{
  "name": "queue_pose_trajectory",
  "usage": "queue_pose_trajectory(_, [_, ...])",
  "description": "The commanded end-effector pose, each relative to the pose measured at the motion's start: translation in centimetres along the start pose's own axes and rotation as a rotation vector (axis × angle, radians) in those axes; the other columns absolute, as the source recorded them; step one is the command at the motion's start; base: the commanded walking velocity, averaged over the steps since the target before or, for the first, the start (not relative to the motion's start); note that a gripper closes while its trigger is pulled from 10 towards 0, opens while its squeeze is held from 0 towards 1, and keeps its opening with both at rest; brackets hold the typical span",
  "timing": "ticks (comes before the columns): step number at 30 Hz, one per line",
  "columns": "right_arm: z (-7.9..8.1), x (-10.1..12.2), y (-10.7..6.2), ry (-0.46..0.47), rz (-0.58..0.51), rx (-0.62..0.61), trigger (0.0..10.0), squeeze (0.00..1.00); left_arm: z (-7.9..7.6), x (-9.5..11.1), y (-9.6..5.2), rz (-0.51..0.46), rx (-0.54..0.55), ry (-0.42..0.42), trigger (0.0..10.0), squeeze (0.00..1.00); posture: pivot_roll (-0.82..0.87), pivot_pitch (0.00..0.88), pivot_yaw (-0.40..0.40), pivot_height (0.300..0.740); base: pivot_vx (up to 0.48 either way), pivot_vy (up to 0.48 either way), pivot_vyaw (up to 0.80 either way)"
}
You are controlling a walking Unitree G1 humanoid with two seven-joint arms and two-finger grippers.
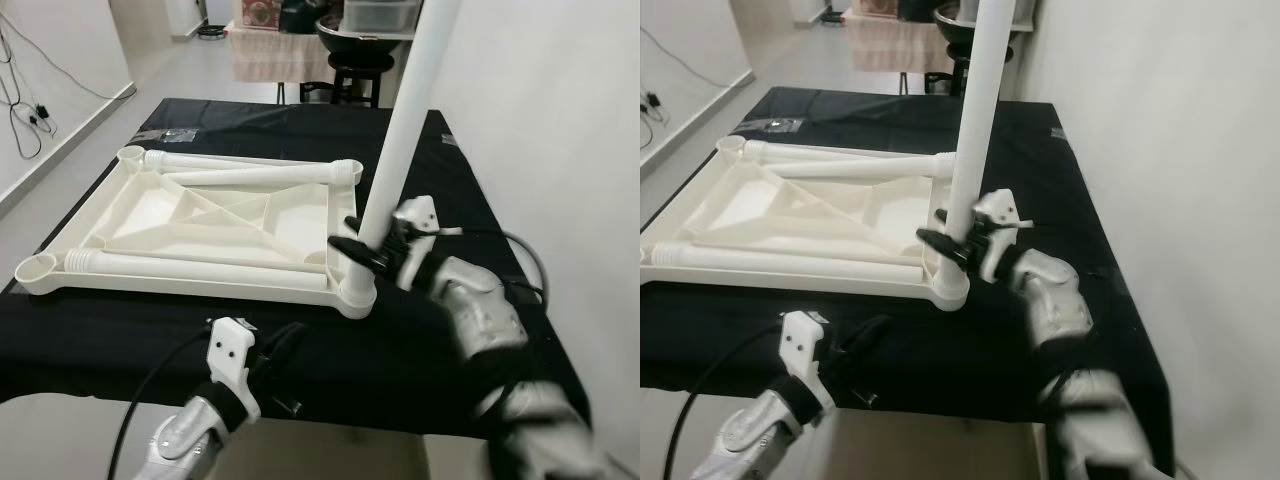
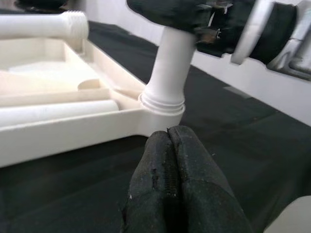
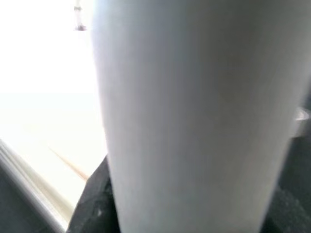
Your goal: Building children table
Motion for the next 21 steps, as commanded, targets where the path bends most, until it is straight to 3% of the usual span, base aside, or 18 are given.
queue_pose_trajectory(1, [-2.2,-3.2,-1.7,0.029,0.086,-0.229,0.0,0.0,0.1,-0.3,-0.3,0.018,-0.006,-0.002,10.0,0.0,0.07,0.048,-0.052,0.74,0.0,0.0,0.0])
queue_pose_trajectory(3, [1.0,-3.8,-1.4,-0.008,0.102,-0.076,0.0,0.0,0.2,-0.4,-0.2,0.02,-0.007,0.0,10.0,0.0,0.06,0.041,-0.048,0.74,0.0,0.0,0.0])
queue_pose_trajectory(7, [0.9,-3.4,-0.5,-0.005,0.117,-0.055,0.0,0.0,0.3,-0.4,0.0,0.019,-0.008,0.001,10.0,0.0,0.08,0.033,-0.064,0.74,0.0,0.0,0.0])
queue_pose_trajectory(8, [0.8,-3.1,-0.3,-0.005,0.119,-0.059,8.7,0.0,0.4,-0.4,0.1,0.018,-0.001,0.003,10.0,0.0,0.08,0.032,-0.065,0.74,0.0,0.0,0.0])
queue_pose_trajectory(9, [0.8,-3.1,-0.3,-0.005,0.119,-0.059,8.7,0.0,0.4,-0.4,0.1,0.018,-0.001,0.003,10.0,0.0,0.08,0.032,-0.065,0.74,0.0,0.0,0.0])
queue_pose_trajectory(10, [0.8,-2.8,0.0,0.001,0.122,-0.05,10.0,0.0,0.4,-0.4,0.1,0.017,0.004,0.005,10.0,0.0,0.08,0.032,-0.065,0.74,0.0,0.0,0.0])
queue_pose_trajectory(11, [1.1,-2.4,0.3,0.014,0.124,-0.01,10.0,0.19,0.4,-0.4,0.1,0.017,0.006,0.006,10.0,0.0,0.08,0.029,-0.063,0.74,0.0,0.0,0.0])
queue_pose_trajectory(12, [1.2,-2.1,0.5,0.024,0.128,0.015,10.0,1.0,0.4,-0.4,0.1,0.017,0.006,0.007,10.0,0.0,0.08,0.029,-0.063,0.74,0.0,0.0,0.0])
queue_pose_trajectory(15, [1.5,-1.4,0.7,0.025,0.143,0.055,10.0,1.0,0.3,-0.4,0.2,0.017,-0.001,0.004,10.0,0.0,0.07,0.027,-0.058,0.74,0.0,0.0,0.0])
queue_pose_trajectory(20, [2.5,0.7,1.1,0.001,0.149,0.276,10.0,1.0,0.1,-0.4,0.3,0.015,-0.009,-0.004,10.0,0.0,0.07,0.025,-0.061,0.74,0.0,0.0,0.0])
queue_pose_trajectory(21, [2.6,1.3,1.2,-0.023,0.147,0.343,10.0,0.0,0.1,-0.4,0.3,0.015,-0.009,-0.005,10.0,0.0,0.08,0.025,-0.063,0.74,0.0,0.0,0.0])
Point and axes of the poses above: a point about 5 cm out from each wrist's last joint towards the gripper, its own y axis pointing out of the wrist towards the gripper, its own x axis along the axis of the wrist's last joint, z = x × y, the point moved 5 cm from there along y, pointing out of the wrist towards the gripper, and after that the axes turned 15 degrees about y, right-handed, at the moved point
